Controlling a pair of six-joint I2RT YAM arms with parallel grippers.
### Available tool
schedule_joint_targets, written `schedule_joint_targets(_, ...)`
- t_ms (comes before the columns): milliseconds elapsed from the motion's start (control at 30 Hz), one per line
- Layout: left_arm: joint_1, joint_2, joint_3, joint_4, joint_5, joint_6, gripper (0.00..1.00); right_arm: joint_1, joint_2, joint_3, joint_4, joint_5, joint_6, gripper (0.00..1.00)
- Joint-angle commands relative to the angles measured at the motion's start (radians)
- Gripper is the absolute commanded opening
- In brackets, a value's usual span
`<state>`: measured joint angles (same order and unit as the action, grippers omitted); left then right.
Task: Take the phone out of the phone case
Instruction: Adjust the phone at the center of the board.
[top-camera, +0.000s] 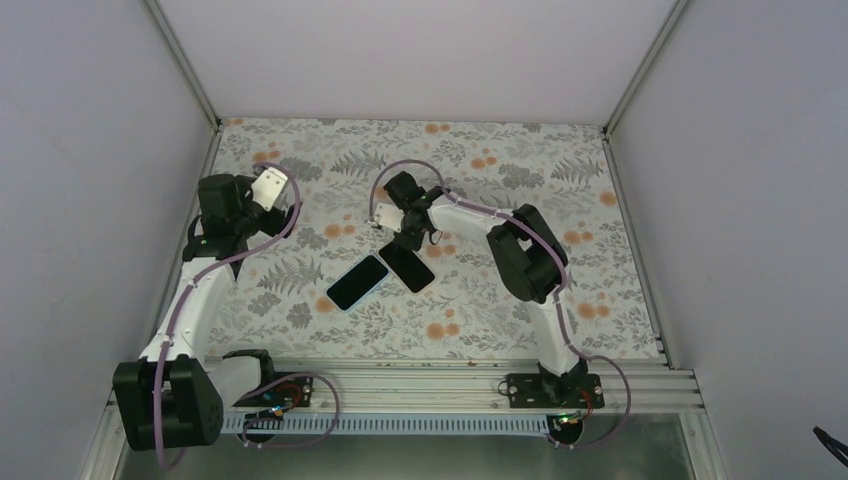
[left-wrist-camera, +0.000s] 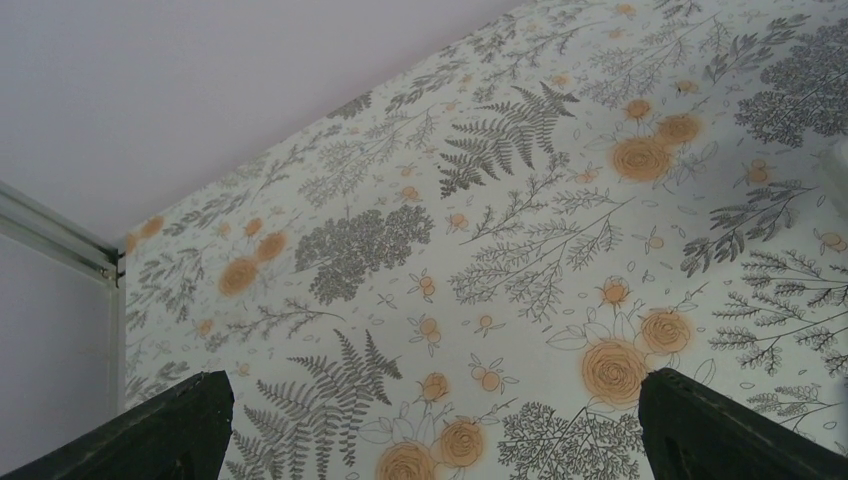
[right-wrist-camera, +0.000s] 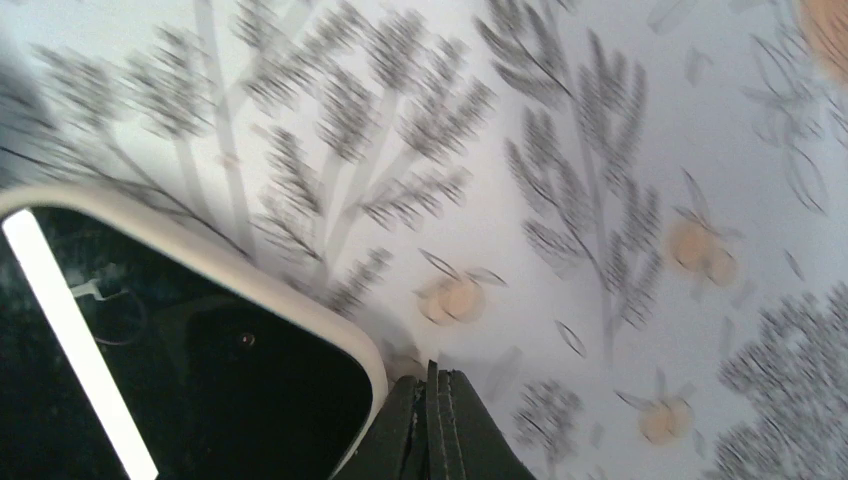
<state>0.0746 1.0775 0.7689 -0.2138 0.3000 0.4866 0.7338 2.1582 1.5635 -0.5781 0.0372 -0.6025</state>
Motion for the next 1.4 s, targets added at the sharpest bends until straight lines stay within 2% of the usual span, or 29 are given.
schedule_joint_targets(0, 0.013, -0.012, -0.016, 0.023, 0.013, 0.009, 1.0, 0.039, 0.034, 0.041, -0.093, -0.166, -0.008, 0.03)
schedule_joint_targets(133, 0.021, -0.022, -0.021, 0.017, 0.019, 0.017, 1.0, 0.048, 0.017, 0.02, -0.061, -0.152, -0.004, 0.04)
schedule_joint_targets(167, 0.025, -0.026, -0.022, 0.014, 0.02, 0.021, 1.0, 0.048, 0.005, 0.012, -0.045, -0.117, 0.006, 0.09)
schedule_joint_targets(233, 0.032, -0.035, -0.025, 0.01, 0.015, 0.03, 1.0, 0.046, -0.039, -0.017, 0.0, -0.027, 0.031, 0.4)
schedule_joint_targets(267, 0.037, -0.039, -0.026, 0.008, 0.014, 0.036, 1.0, 0.044, -0.075, -0.044, 0.019, 0.001, 0.04, 0.58)
schedule_joint_targets(300, 0.043, -0.044, -0.028, 0.004, 0.012, 0.042, 1.0, 0.041, -0.11, -0.072, 0.026, 0.017, 0.049, 0.85)
schedule_joint_targets(333, 0.05, -0.047, -0.028, 0.0, 0.011, 0.048, 1.0, 0.04, -0.147, -0.097, 0.018, 0.026, 0.053, 0.98)
schedule_joint_targets(500, 0.083, -0.059, -0.021, -0.015, 0.022, 0.06, 1.0, 0.042, -0.263, -0.171, -0.118, -0.04, 0.145, 1.0)
schedule_joint_targets(600, 0.089, -0.056, -0.016, -0.016, 0.026, 0.053, 1.0, 0.045, -0.312, -0.211, -0.135, -0.076, 0.222, 1.0)
schedule_joint_targets(733, 0.091, -0.042, -0.001, -0.03, 0.037, 0.037, 1.0, 0.049, -0.335, -0.216, -0.221, -0.228, 0.304, 1.0)
schedule_joint_targets(867, 0.091, -0.019, 0.025, -0.052, 0.026, 0.026, 1.0, 0.071, -0.359, -0.271, -0.226, -0.332, 0.339, 1.0)
schedule_joint_targets(1033, 0.09, 0.006, 0.053, -0.08, 0.004, 0.017, 1.0, 0.084, -0.357, -0.312, -0.209, -0.279, 0.359, 1.0)
schedule_joint_targets(1200, 0.091, 0.015, 0.05, -0.087, -0.003, 0.008, 1.0, 0.095, -0.327, -0.309, -0.217, -0.325, 0.36, 1.0)
schedule_joint_targets(1367, 0.09, 0.022, 0.044, -0.09, -0.018, -0.001, 1.0, 0.107, -0.28, -0.307, -0.208, -0.276, 0.38, 1.0)
